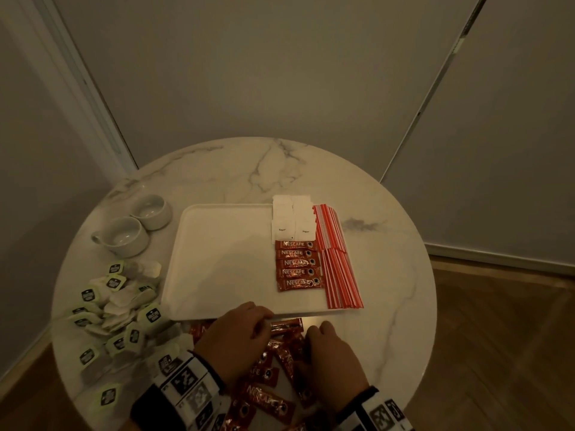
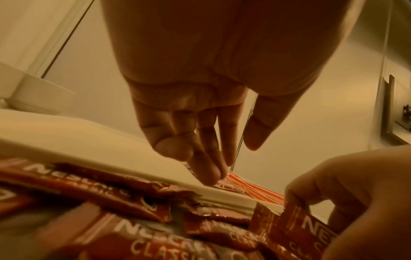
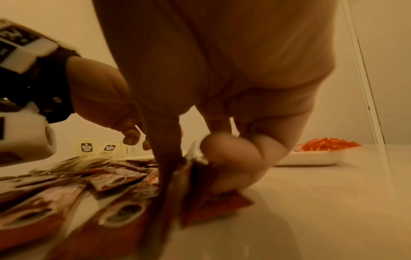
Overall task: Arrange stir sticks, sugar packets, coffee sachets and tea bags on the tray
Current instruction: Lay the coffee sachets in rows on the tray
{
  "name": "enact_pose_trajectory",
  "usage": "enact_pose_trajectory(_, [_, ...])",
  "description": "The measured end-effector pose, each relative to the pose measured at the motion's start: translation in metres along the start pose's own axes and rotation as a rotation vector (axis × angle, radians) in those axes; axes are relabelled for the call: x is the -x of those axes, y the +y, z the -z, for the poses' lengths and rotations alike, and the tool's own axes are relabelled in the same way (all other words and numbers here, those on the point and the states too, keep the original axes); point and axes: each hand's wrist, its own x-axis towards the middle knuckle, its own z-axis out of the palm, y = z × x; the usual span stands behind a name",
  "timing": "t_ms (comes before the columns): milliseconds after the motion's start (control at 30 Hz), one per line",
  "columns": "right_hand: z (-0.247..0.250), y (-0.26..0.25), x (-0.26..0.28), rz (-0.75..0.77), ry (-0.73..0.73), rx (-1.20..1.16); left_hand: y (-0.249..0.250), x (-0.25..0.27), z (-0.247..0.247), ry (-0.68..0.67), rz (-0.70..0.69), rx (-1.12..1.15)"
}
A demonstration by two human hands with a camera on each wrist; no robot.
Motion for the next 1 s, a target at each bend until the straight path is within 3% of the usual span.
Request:
enact_pose_trajectory(300, [-0.008,0.002,-0.009,-0.052,-0.009,-0.079,0.012,-0.006,0.000,-0.017,-0.019,0.030])
enact_pose_trajectory(433, [-0.005,0.002,-0.010,0.028,-0.012,0.008,0.016,-0.009,-0.002,-0.038,-0.020,0.040])
enact_pose_trajectory(533, [0.010,0.002,-0.010,0.080,-0.001,-0.116,0.020,-0.009,-0.002,-0.070,0.009,0.130])
enact_pose_trajectory(633, [0.037,-0.004,-0.009,0.111,0.004,-0.410,0.027,-0.013,0.001,-0.169,0.086,0.381])
enact_pose_trajectory(733, [0.063,-0.017,-0.009,0.159,-0.014,-0.696,0.045,-0.019,0.007,-0.270,0.166,0.898])
enact_pose_trajectory(833, [0.074,-0.028,-0.012,0.226,-0.026,-0.800,0.059,-0.024,0.009,-0.281,0.339,1.382])
enact_pose_trajectory(1000, [0.074,-0.035,-0.024,0.220,0.025,-0.806,0.054,-0.032,0.010,-0.238,0.500,1.561])
